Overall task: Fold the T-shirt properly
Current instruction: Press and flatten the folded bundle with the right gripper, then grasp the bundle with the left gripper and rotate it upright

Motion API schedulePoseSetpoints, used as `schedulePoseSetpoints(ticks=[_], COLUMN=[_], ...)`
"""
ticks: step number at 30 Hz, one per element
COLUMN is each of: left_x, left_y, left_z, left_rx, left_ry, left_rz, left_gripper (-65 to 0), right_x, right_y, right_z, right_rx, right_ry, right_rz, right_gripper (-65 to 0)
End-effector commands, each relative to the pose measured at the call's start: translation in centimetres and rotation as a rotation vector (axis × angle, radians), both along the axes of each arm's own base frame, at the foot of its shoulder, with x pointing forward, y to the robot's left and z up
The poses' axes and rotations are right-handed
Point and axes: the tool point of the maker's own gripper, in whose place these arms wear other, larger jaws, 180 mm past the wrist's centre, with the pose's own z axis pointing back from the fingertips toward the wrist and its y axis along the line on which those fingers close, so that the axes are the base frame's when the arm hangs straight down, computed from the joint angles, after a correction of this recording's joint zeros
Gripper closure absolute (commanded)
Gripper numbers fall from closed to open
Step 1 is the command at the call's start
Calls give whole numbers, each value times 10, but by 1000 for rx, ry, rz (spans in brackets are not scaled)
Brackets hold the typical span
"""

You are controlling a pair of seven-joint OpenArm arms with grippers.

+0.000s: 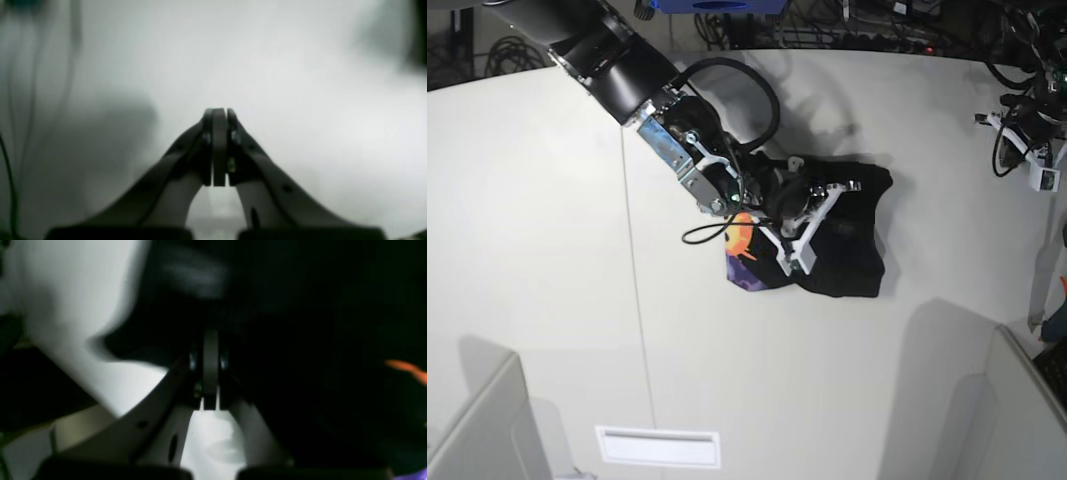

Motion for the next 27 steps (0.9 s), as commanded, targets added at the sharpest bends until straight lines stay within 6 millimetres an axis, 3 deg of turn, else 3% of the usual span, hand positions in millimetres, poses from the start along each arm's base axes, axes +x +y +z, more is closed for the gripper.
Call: schedulePoseSetpoints(ticks=[1,3,4,7,9,10,15,19,23,27], left_x=[11,18,21,33,42,47,78,98,106,106], left_y=[-6,-20,-24,-37,-50,-56,-96,-127,-140,-145], left_z=[16,21,20,13,12,13,10,-16,-48,-67], left_rx=[14,-2,-16,-78,-127,-148,-247,-338,-453,-505], left_ry=[-55,-58,-46,-43,-74,-90,-120,-56,41,100], left_rz=[-15,-12,-2,15,24,29,-28,-83,-2,25], left_gripper=[0,0,-66,-395,-558,-597,-615,-615,-614,-614], right_x=[17,21,22,25,22,21,12,8,2,-1], right_y=[-4,-26,-38,-73,-89,-93,-116,-125,-129,-133], right_z=[26,40,46,52,47,43,29,27,27,28], right_rx=[41,57,72,77,60,50,14,2,-6,-14], right_ry=[-89,-132,-144,-164,-151,-139,-110,-111,-114,-119], right_rz=[-10,-42,-71,-152,-175,-180,-214,-220,-216,-212], right_gripper=[0,0,0,0,0,0,0,0,0,0])
